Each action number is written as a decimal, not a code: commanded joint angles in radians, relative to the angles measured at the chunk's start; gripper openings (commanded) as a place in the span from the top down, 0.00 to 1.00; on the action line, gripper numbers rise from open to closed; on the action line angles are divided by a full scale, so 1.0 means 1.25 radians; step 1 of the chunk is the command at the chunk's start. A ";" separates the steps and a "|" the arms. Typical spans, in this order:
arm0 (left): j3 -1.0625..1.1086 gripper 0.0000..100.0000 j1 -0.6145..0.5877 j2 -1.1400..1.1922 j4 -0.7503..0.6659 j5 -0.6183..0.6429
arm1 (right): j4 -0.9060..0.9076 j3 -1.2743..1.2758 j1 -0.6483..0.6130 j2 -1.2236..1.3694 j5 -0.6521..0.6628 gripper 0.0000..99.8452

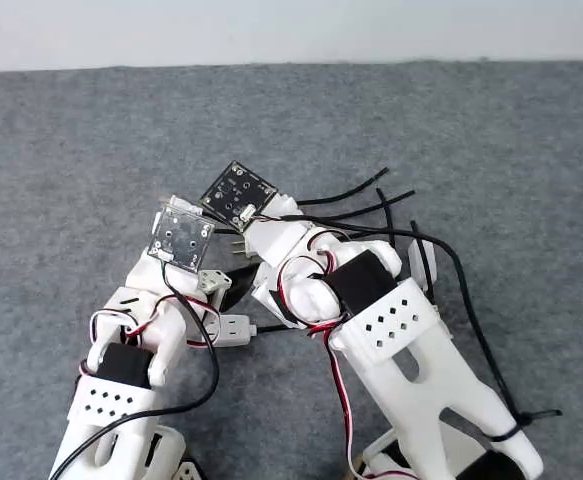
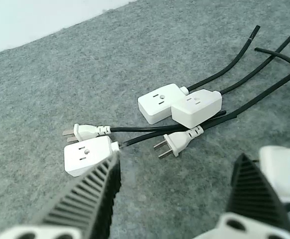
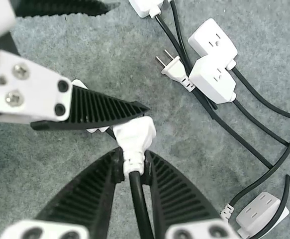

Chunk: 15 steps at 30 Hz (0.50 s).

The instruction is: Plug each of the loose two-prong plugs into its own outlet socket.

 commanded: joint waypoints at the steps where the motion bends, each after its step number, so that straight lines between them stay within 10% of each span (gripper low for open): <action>1: -0.004 0.65 0.014 -0.004 -0.021 -0.015 | -0.002 -0.056 0.002 -0.029 0.012 0.99; 15: 0.004 0.65 0.039 -0.006 -0.020 -0.017 | -0.007 -0.053 0.025 -0.026 0.012 0.99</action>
